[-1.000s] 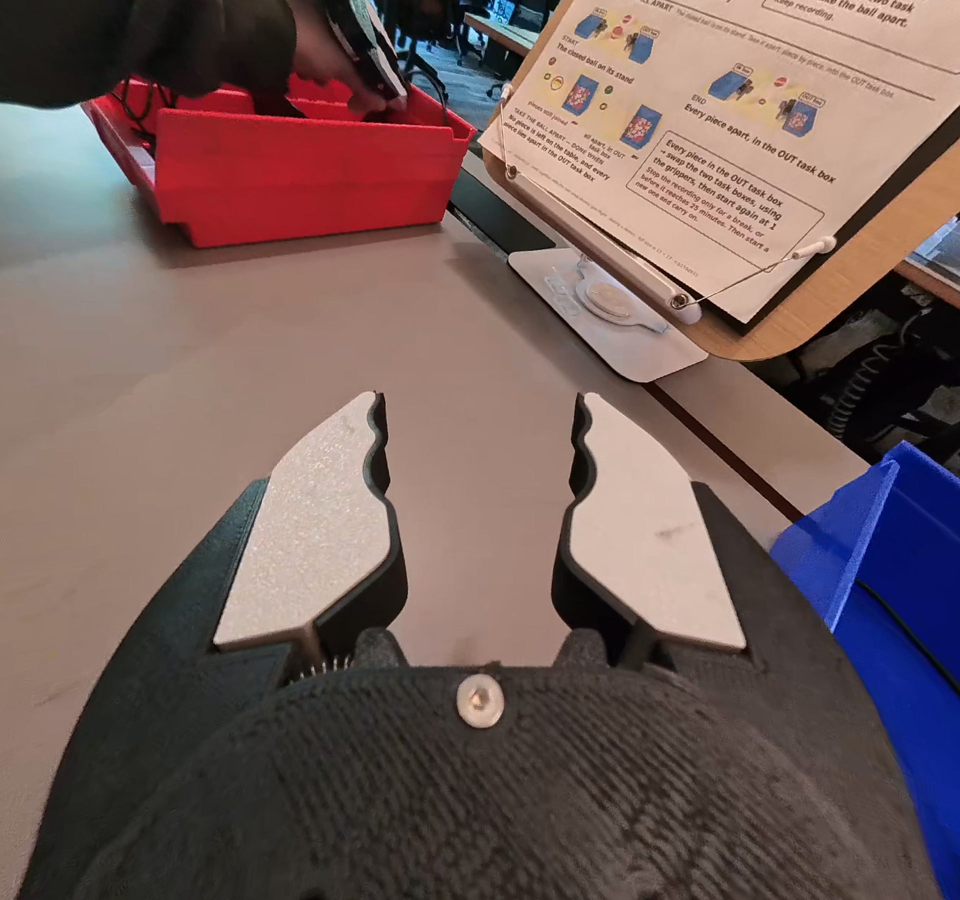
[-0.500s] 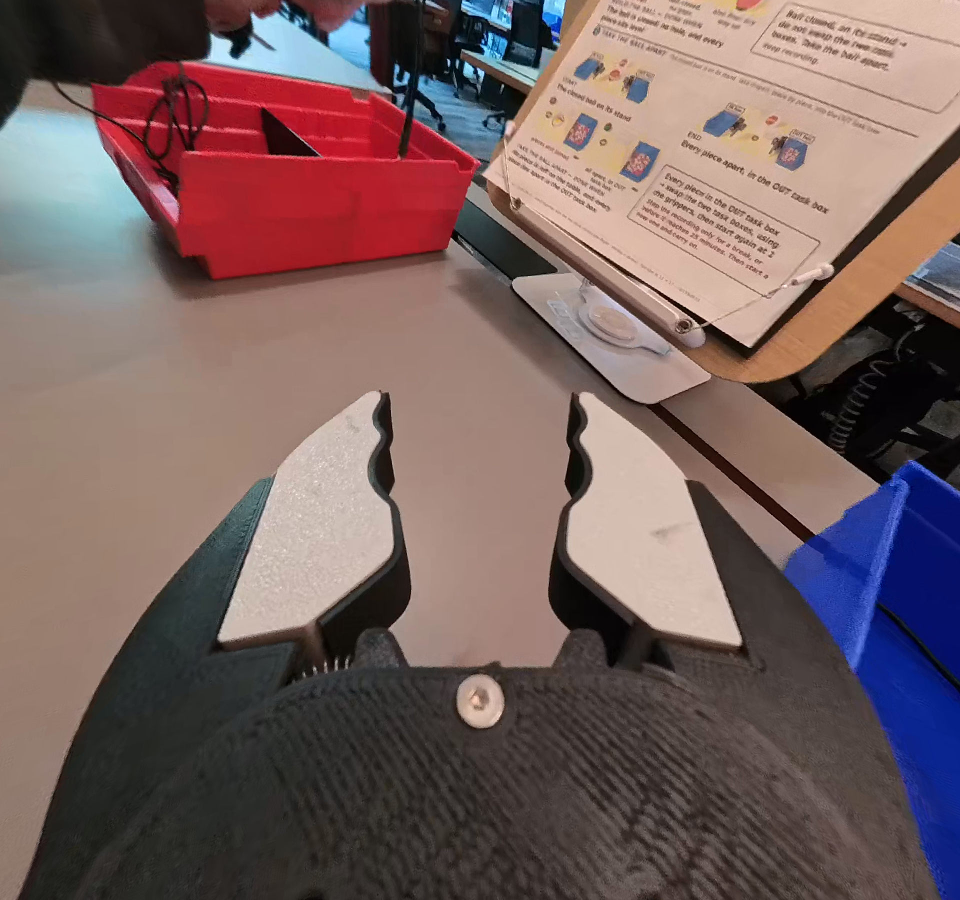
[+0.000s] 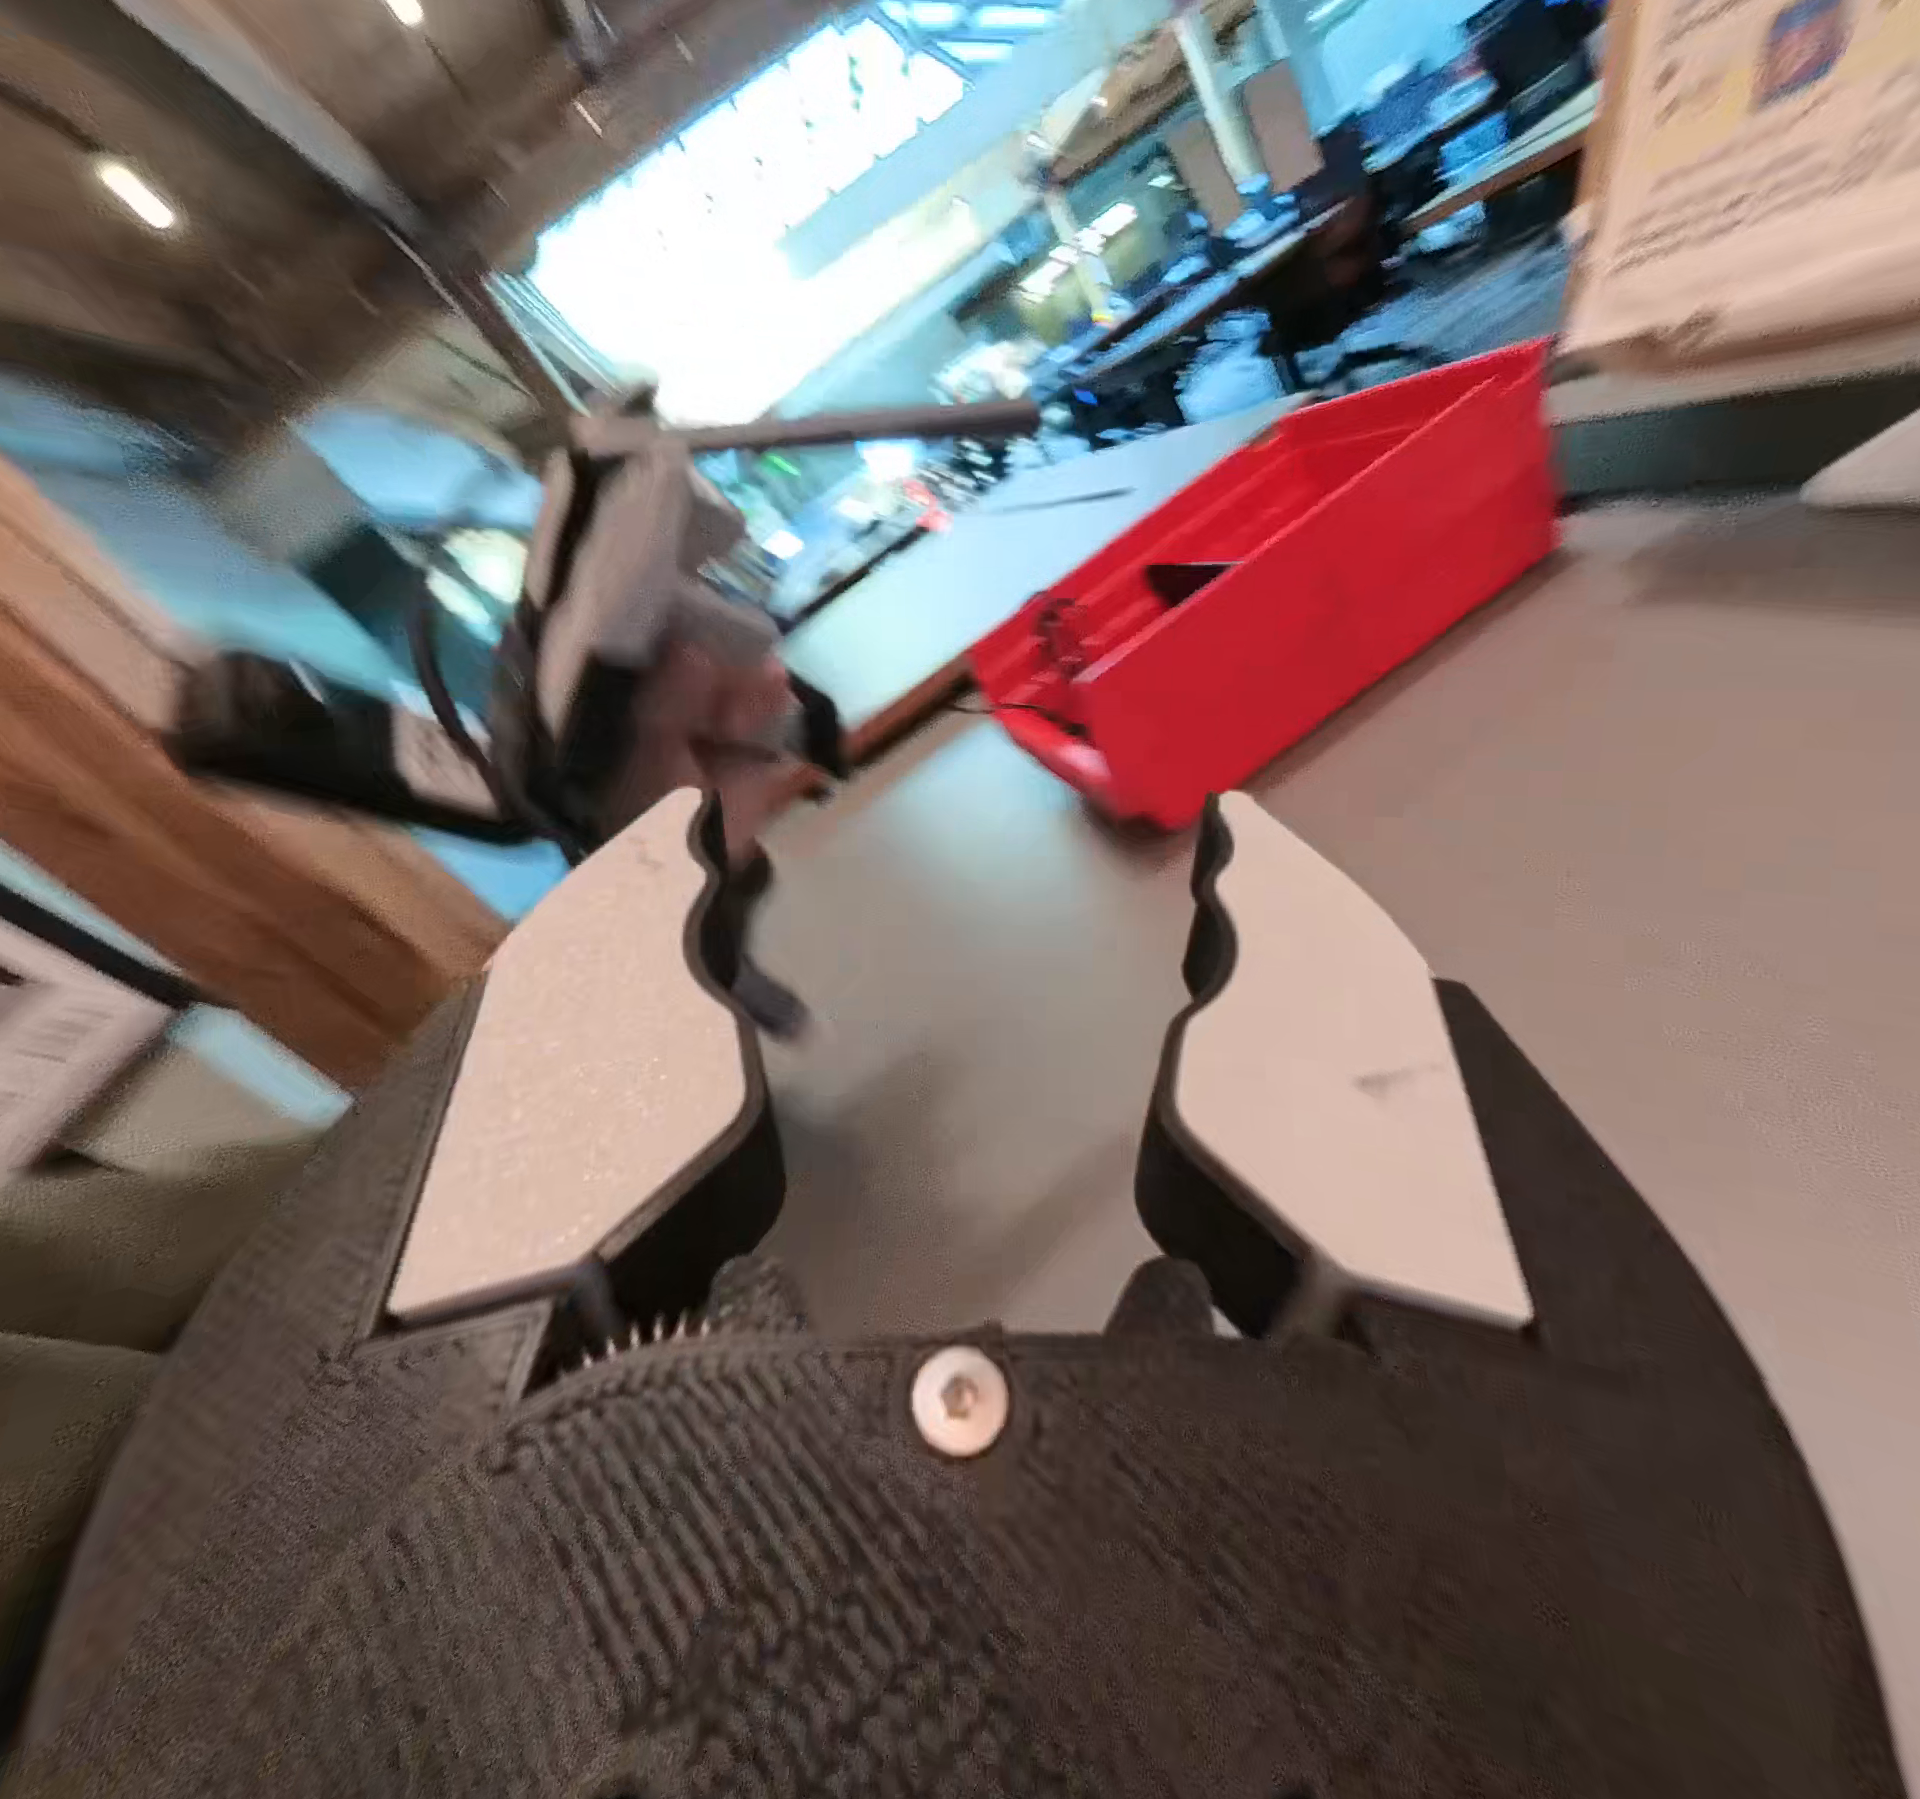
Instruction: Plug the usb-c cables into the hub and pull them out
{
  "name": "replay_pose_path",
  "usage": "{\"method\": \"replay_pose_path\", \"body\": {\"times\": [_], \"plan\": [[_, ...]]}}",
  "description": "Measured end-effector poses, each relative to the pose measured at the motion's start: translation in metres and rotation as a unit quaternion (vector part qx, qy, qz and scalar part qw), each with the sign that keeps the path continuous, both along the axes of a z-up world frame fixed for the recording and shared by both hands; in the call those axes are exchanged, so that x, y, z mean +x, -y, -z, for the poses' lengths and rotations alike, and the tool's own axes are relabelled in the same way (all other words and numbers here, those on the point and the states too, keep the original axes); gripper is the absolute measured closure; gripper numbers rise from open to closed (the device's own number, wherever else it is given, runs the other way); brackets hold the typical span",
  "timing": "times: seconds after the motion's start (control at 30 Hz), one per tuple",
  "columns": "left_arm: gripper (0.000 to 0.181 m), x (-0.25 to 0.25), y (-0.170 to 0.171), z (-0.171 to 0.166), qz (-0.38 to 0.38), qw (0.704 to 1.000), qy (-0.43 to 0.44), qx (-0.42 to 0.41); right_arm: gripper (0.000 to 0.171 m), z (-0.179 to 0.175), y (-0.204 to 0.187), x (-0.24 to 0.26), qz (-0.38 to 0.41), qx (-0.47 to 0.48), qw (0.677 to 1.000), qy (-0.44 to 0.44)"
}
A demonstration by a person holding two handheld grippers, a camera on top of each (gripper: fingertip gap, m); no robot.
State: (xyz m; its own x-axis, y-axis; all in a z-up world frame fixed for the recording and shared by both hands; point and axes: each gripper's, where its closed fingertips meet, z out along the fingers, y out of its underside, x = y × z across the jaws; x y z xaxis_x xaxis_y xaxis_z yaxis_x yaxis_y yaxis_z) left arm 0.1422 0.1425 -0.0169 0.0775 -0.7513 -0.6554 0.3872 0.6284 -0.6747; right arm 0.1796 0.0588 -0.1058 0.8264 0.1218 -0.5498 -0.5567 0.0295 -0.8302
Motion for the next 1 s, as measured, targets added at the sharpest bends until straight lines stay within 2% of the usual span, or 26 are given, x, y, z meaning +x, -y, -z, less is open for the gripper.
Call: {"method": "replay_pose_path", "body": {"times": [0.03,0.1,0.23,0.4,0.47,0.63,0.73,0.8,0.87,0.93,1.0], "plan": [[0.159,-0.011,0.017,0.006,-0.015,0.999,0.016,0.034,0.086,-0.006,0.005,-0.007,-0.017,0.026,0.998,-0.048],[0.159,-0.033,0.053,0.017,-0.04,0.991,0.055,0.115,0.098,-0.011,0.015,-0.013,-0.022,0.057,0.991,-0.119],[0.159,-0.053,0.109,0.037,-0.07,0.956,0.107,0.262,0.103,-0.009,0.019,-0.039,-0.084,0.066,0.979,-0.176],[0.16,-0.051,0.137,0.057,-0.07,0.929,0.138,0.336,0.111,-0.016,0.008,-0.055,-0.164,0.088,0.959,-0.212],[0.16,-0.045,0.14,0.068,-0.06,0.926,0.133,0.349,0.136,-0.025,0.009,-0.058,-0.209,0.12,0.942,-0.231],[0.16,-0.039,0.138,0.08,-0.055,0.926,0.134,0.349,0.146,-0.011,0.007,-0.066,-0.248,0.104,0.934,-0.234],[0.16,-0.039,0.136,0.083,-0.055,0.924,0.13,0.356,0.151,-0.013,0.01,-0.063,-0.243,0.125,0.938,-0.213],[0.159,-0.036,0.132,0.088,-0.039,0.933,0.101,0.342,0.159,-0.02,0.016,-0.058,-0.241,0.137,0.938,-0.208],[0.147,-0.037,0.128,0.088,0.016,0.959,0.056,0.278,0.161,-0.025,0.024,-0.05,-0.223,0.134,0.948,-0.184],[0.136,-0.043,0.123,0.077,0.087,0.982,0.014,0.165,0.158,-0.03,0.034,-0.043,-0.214,0.132,0.955,-0.158],[0.136,-0.047,0.115,0.059,0.166,0.985,-0.024,0.032,0.161,-0.03,0.041,-0.035,-0.198,0.122,0.963,-0.134]]}}
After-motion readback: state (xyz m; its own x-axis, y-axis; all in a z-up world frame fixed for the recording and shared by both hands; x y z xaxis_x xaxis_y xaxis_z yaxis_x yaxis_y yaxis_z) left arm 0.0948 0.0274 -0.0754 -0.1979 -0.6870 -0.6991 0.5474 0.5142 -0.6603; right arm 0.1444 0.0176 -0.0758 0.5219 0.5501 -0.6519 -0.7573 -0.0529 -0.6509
